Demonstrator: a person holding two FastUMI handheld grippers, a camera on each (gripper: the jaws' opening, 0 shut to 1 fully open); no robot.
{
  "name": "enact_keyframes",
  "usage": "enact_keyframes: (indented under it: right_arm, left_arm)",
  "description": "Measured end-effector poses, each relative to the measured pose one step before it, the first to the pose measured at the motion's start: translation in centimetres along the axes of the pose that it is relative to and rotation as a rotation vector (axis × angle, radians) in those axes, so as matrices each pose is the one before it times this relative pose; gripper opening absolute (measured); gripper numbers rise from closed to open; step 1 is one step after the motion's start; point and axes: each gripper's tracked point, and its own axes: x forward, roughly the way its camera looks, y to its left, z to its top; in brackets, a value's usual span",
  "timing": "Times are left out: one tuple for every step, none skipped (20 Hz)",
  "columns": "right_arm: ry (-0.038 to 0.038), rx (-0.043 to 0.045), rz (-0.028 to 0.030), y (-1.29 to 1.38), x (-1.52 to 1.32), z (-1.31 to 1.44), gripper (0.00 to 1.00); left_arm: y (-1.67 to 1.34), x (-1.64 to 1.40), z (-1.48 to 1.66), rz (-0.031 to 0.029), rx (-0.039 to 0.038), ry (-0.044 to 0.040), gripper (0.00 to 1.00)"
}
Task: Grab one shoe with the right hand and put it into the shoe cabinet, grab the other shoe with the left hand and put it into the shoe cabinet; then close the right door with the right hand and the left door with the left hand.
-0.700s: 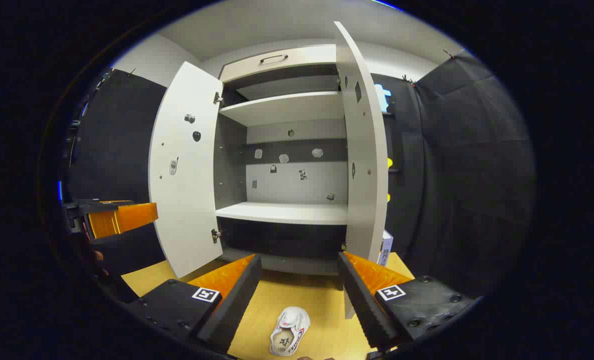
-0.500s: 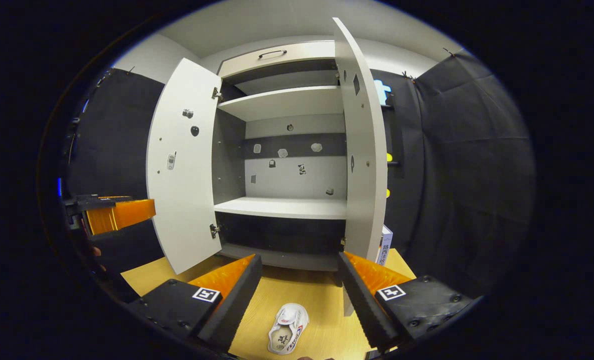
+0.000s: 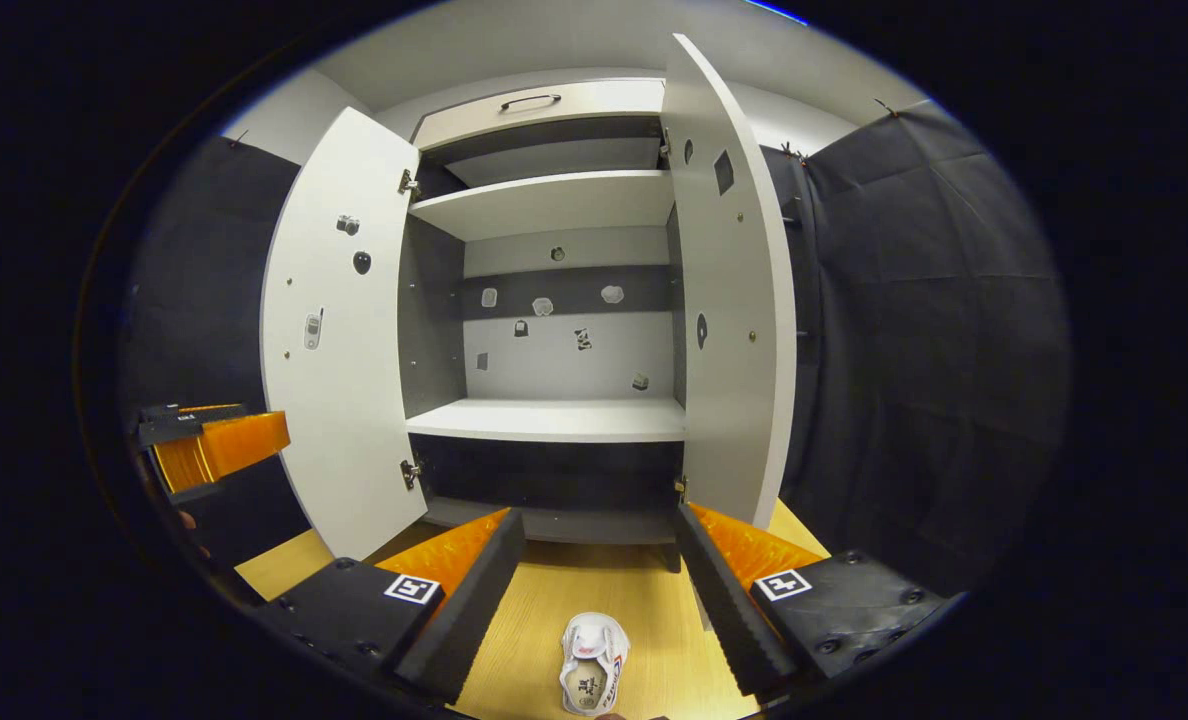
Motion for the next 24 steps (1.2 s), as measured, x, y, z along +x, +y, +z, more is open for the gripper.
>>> enact_keyframes:
  right_arm:
    - [-0.00047,-0.00784,-0.00713,0.201,-0.127,0.028,0.98]
    - [-0.00107,-0.00650,-0.00472,0.256,-0.090,0.100,0.98]
    - [0.00161,-0.00656,-0.00482,0.206,-0.066,-0.007,0.98]
    - [0.00265,-0.00335,-0.00458,0.050,-0.059,-0.026,0.98]
    - [0.00515,0.00043,-0.00463,0.045,-0.056,-0.156,0.98]
    - [0.01020,0.00346,-0.00302,0.146,0.116,-0.242,0.98]
    - [0.01251,0.00422,-0.00294,0.042,-0.021,-0.319,0.98]
    - [0.01146,0.00257,-0.00309,-0.010,-0.001,-0.287,0.98]
    - [0.01102,-0.00126,0.00025,0.082,0.062,-0.265,0.98]
    - [0.00904,-0.00142,0.00124,0.034,0.111,-0.300,0.98]
    - [0.00790,0.00154,0.00190,0.126,0.039,-0.167,0.98]
    - [0.00506,0.00225,0.00378,0.101,0.156,-0.108,0.98]
    - [0.00478,0.00119,0.00128,0.034,0.122,-0.070,0.98]
    - [0.00313,0.00315,0.00131,0.019,0.176,-0.085,0.98]
    - [0.00605,0.00478,0.00302,0.045,0.179,-0.157,0.98]
    - [0.01312,0.00532,0.00413,0.061,0.179,-0.380,0.98]
    - [0.01846,0.00665,0.00558,0.097,0.252,-0.549,0.98]
    - [0.02305,0.00697,0.00675,0.081,0.161,-0.709,0.98]
    - [0.02466,0.00629,0.00576,0.090,0.265,-0.795,0.98]
    - [0.02904,0.00546,0.00447,0.069,0.327,-0.920,0.99]
    - [0.03208,0.00674,0.00620,0.025,0.290,-1.026,0.98]
    - [0.03264,0.00801,0.00635,0.035,0.355,-1.089,0.99]
    - [0.03053,0.00819,0.00306,-0.005,0.397,-0.999,0.99]
    - [0.03498,0.01132,-0.00051,-0.072,0.463,-1.172,0.99]
  left_arm:
    - [0.196,0.064,-0.166,-0.01168,-0.00632,0.00244,0.95]
    - [0.241,0.185,-0.248,-0.01044,-0.00327,0.00317,0.95]
    - [0.260,0.044,-0.092,-0.00629,0.00045,0.00081,0.95]
    - [0.183,0.048,-0.150,-0.00282,0.00288,-0.00093,0.95]
    - [0.174,0.175,-0.088,-0.00372,0.00294,-0.00122,0.95]
    - [0.045,0.047,-0.208,-0.00504,0.00136,0.00107,0.95]
    - [-0.019,0.045,-0.135,-0.00590,0.00013,0.00247,0.95]
    - [0.049,0.071,-0.147,-0.00413,-0.00024,0.00043,0.95]
    - [0.114,0.063,0.018,-0.00241,-0.00033,-0.00060,0.95]
    - [0.064,0.073,-0.111,-0.00063,0.00065,-0.00020,0.95]
    - [0.105,0.067,0.013,0.00068,0.00123,0.00011,0.95]
    - [0.050,-0.087,-0.020,0.00113,0.00236,-0.00066,0.95]
    - [0.042,0.046,0.033,0.00096,0.00313,-0.00103,0.95]
    - [0.105,0.105,-0.104,0.00232,0.00339,0.00076,0.95]
    - [0.084,0.003,-0.001,0.00265,0.00195,0.00158,0.95]
    - [0.044,0.025,-0.172,0.00235,0.00056,0.00317,0.95]
    - [0.029,-0.059,-0.162,0.00230,-0.00071,0.00485,0.95]
    - [0.048,-0.014,-0.236,0.00238,-0.00104,0.00592,0.95]
    - [0.001,-0.009,-0.173,0.00212,0.00055,0.00706,0.95]
    - [0.046,0.040,-0.281,0.00245,0.00229,0.00742,0.95]
    - [0.010,0.010,-0.173,0.00239,0.00353,0.00614,0.95]
    - [0.067,0.001,-0.295,0.00314,0.00438,0.00765,0.95]
    - [0.041,0.103,-0.286,0.00321,0.00439,0.00860,0.95]
    - [0.021,0.037,-0.324,0.00338,0.00391,0.00956,0.95]
